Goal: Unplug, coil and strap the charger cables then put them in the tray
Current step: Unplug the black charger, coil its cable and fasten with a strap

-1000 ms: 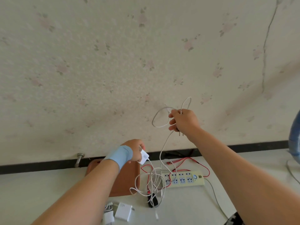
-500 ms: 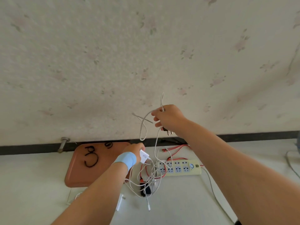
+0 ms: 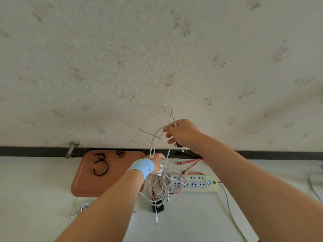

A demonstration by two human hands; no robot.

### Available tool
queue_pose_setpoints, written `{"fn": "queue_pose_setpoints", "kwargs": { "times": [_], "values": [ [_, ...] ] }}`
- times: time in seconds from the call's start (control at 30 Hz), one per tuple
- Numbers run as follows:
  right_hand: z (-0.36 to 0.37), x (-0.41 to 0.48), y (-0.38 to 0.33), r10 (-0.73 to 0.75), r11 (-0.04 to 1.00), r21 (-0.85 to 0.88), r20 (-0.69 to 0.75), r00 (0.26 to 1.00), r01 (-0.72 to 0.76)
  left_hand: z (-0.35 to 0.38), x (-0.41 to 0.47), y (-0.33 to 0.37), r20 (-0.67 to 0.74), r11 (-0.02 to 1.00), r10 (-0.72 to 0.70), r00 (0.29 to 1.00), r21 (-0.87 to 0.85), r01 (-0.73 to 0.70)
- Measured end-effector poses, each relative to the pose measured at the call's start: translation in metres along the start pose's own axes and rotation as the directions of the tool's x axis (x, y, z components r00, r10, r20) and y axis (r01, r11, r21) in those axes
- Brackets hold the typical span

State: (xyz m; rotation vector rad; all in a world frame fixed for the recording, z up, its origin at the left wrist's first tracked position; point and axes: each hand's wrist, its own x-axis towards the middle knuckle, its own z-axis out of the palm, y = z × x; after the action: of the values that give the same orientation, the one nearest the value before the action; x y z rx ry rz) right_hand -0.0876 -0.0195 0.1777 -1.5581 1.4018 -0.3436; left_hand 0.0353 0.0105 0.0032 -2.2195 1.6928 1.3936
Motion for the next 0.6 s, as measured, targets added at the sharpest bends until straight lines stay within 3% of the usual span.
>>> {"fn": "queue_pose_setpoints", "kwargs": {
  "times": [0.13,0.33,0.5,0.6],
  "values": [
    [-0.006,-0.012,-0.014,-0.027,0.999,0.039,-0.029,0.999,0.028,-0.024,-0.048,0.026,0.064,0.981,0.134,0.989,-0.153,-0.123],
    [-0.029,-0.042,-0.039,-0.082,0.972,0.207,-0.142,0.987,0.111,-0.061,-0.110,0.052,0.153,0.936,0.174,0.973,-0.333,-0.115],
    [-0.048,-0.069,-0.048,-0.039,0.987,0.149,-0.163,0.986,0.064,-0.096,-0.157,0.087,-0.096,0.923,0.159,0.983,-0.337,-0.183],
    [-0.055,-0.086,-0.050,0.050,0.997,0.063,-0.104,0.993,-0.043,-0.112,-0.188,0.109,-0.227,0.812,0.130,0.965,-0.535,-0.236]
  ]
}}
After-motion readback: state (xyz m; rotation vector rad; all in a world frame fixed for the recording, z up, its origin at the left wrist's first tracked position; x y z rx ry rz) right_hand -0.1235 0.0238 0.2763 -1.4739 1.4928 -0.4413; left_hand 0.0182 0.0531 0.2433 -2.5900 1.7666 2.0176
